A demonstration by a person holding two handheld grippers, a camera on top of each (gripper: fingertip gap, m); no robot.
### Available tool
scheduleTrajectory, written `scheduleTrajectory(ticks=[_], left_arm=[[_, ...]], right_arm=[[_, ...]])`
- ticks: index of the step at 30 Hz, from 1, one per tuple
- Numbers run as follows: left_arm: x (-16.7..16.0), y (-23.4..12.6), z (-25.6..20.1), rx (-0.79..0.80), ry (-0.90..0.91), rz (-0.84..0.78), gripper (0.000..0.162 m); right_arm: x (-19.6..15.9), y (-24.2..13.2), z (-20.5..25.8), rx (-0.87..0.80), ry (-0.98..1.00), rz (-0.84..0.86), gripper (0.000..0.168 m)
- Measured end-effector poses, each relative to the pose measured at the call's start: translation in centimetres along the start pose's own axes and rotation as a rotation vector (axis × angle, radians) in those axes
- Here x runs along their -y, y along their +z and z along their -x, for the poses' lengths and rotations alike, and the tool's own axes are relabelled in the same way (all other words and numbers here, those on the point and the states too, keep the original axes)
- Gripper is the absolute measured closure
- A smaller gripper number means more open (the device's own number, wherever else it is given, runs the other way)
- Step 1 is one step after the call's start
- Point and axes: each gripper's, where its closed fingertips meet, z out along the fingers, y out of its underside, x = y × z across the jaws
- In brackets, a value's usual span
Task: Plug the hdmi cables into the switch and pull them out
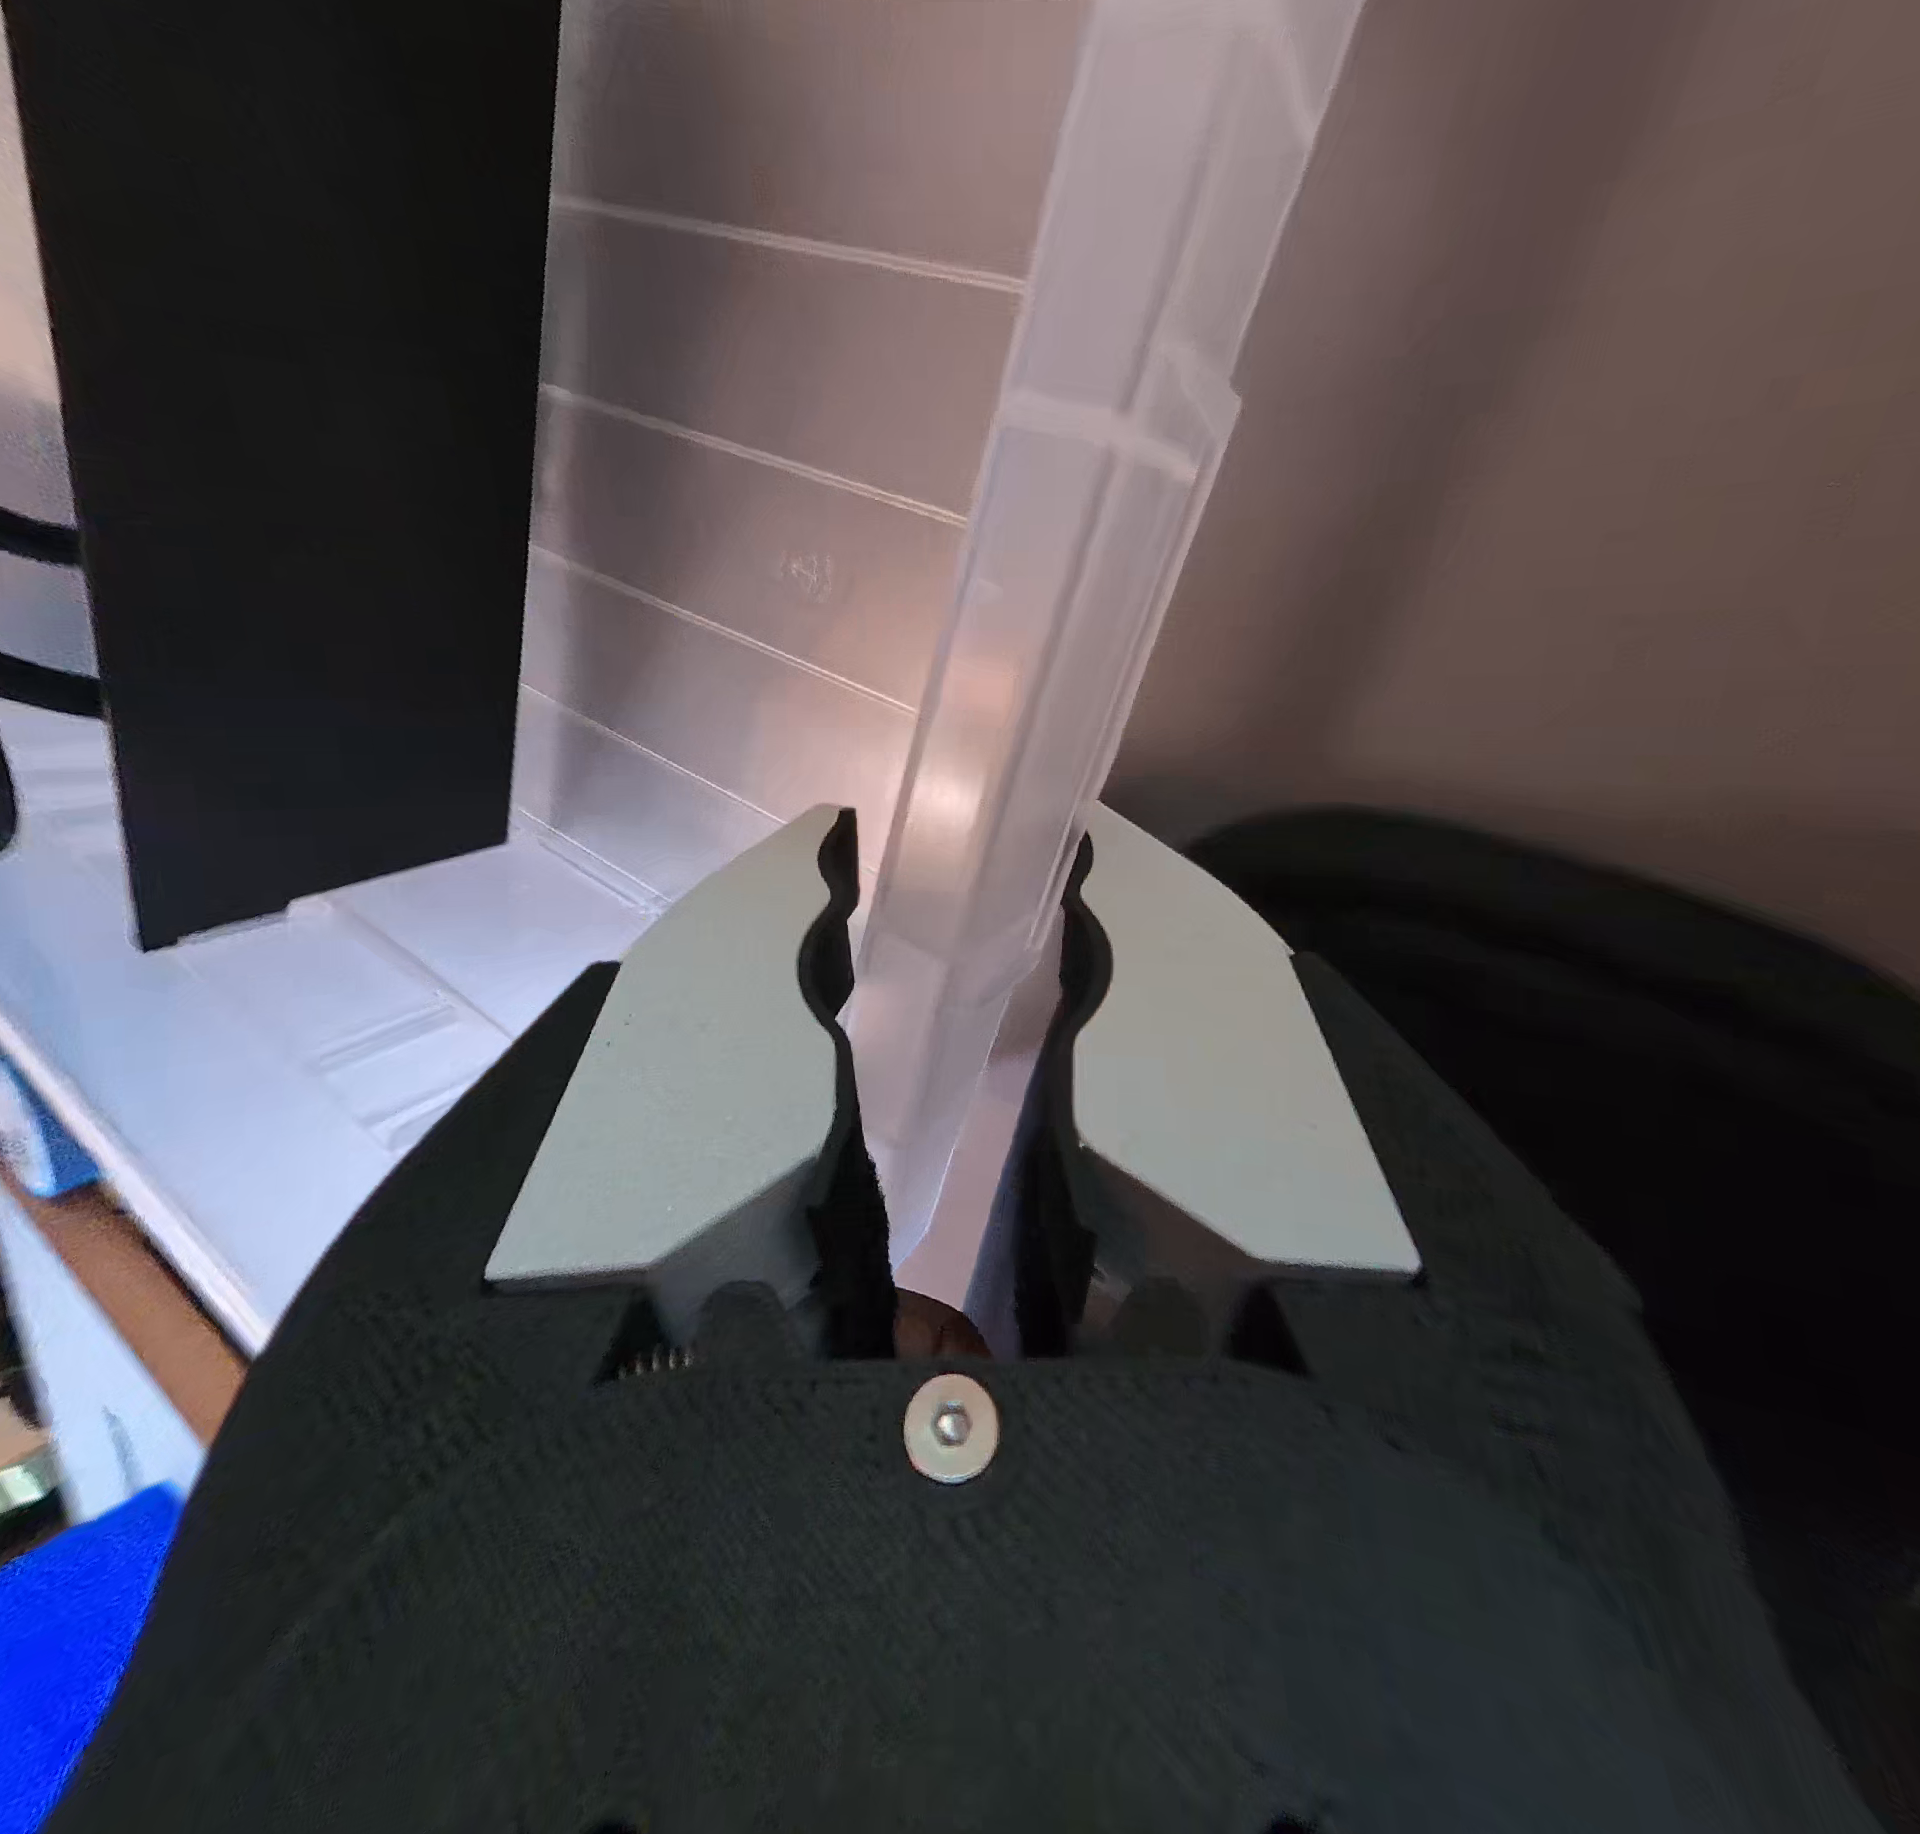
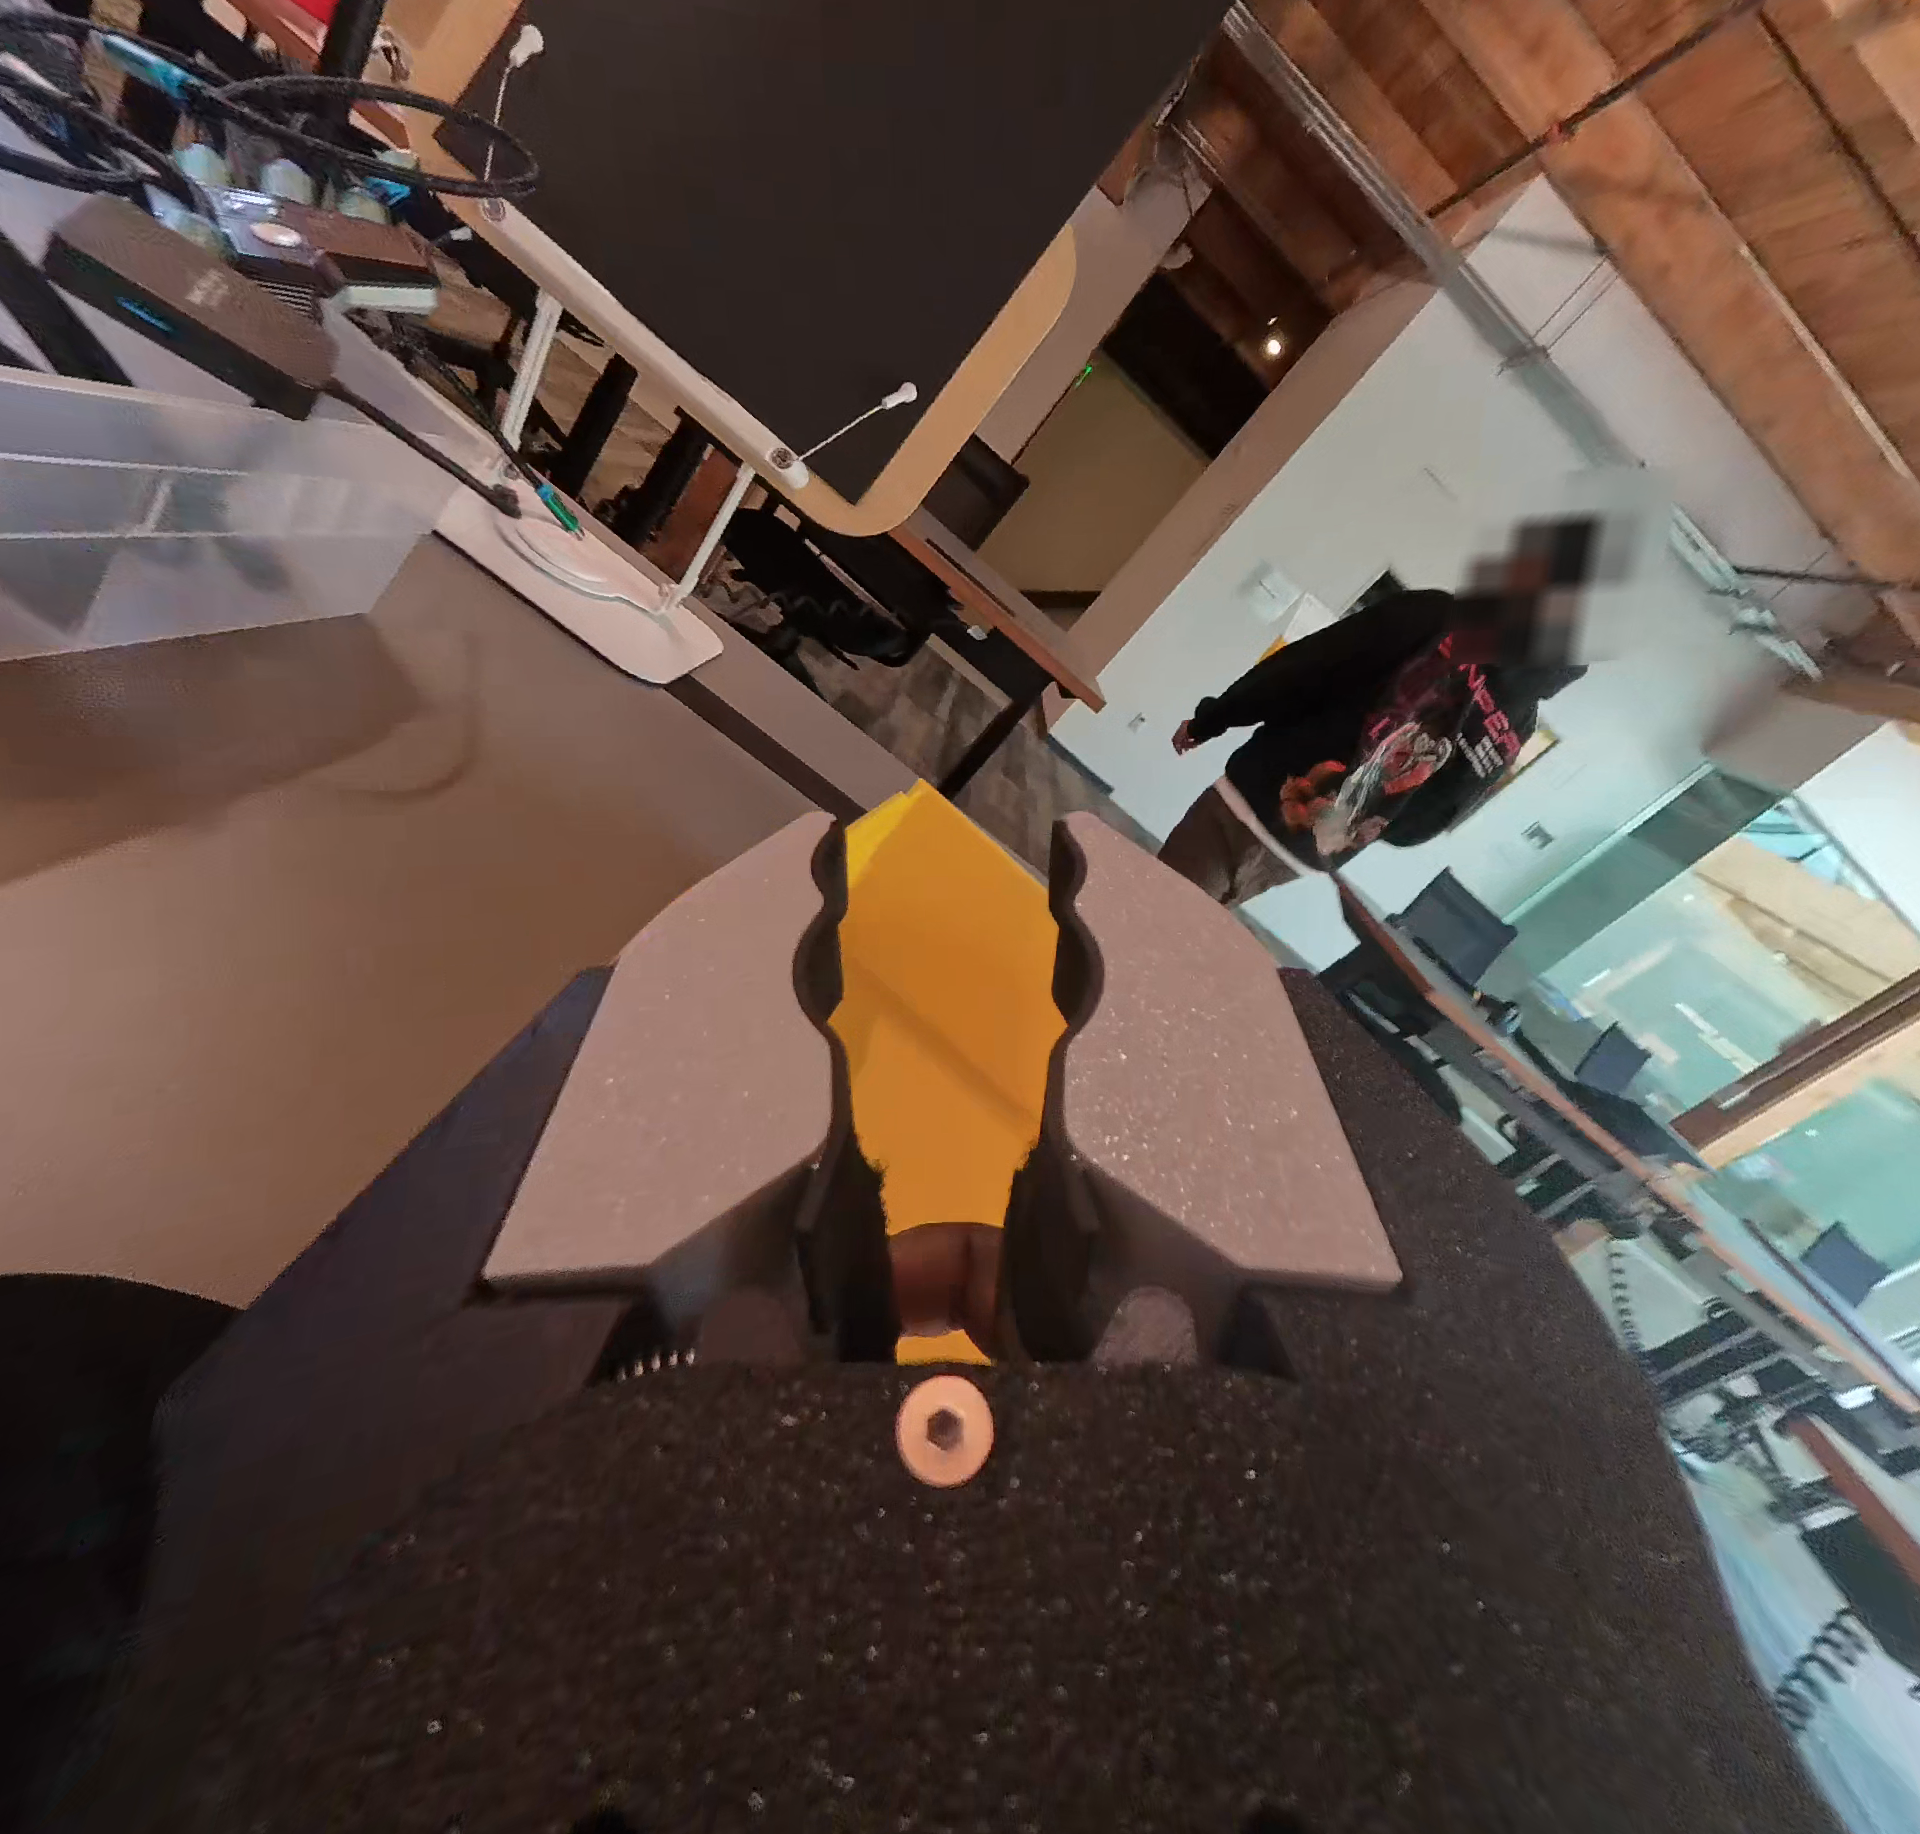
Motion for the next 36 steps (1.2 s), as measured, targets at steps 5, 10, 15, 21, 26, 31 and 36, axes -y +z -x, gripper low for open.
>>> scheduleTrajectory(ticks=[5, 10, 15, 21, 26, 31, 36], left_arm=[[-1.3, -0.1, 0.4, -0.02, -0.099, -0.055, 0.122], [-3.6, 0.1, 2.2, -0.023, -0.113, -0.028, 0.12], [-8.6, -0.9, 3.4, -0.078, -0.147, -0.003, 0.116], [-13.1, -2.4, 3.3, -0.101, -0.212, 0.001, 0.112], [-14.4, -2.9, 3.6, -0.005, -0.125, -0.028, 0.122], [-18.6, -4.3, 3.6, 0.0, -0.162, -0.01, 0.121], [-22.5, -5.8, 3.3, 0.006, -0.239, 0.016, 0.119]], right_arm=[[-0.6, 0.1, -0.2, -0.007, -0.002, 0.02, 0.131], [-0.6, 0.1, -0.3, -0.017, -0.001, 0.015, 0.131], [-1.0, 0.2, -0.4, -0.02, -0.012, 0.033, 0.131], [-1.6, 0.7, 0.4, -0.001, -0.033, 0.061, 0.131], [-1.4, 1.0, 1.2, 0.018, -0.056, 0.061, 0.131], [-1.3, 0.9, 1.1, 0.017, -0.062, 0.063, 0.131], [-1.3, 1.1, 1.7, 0.043, -0.051, 0.063, 0.131]])
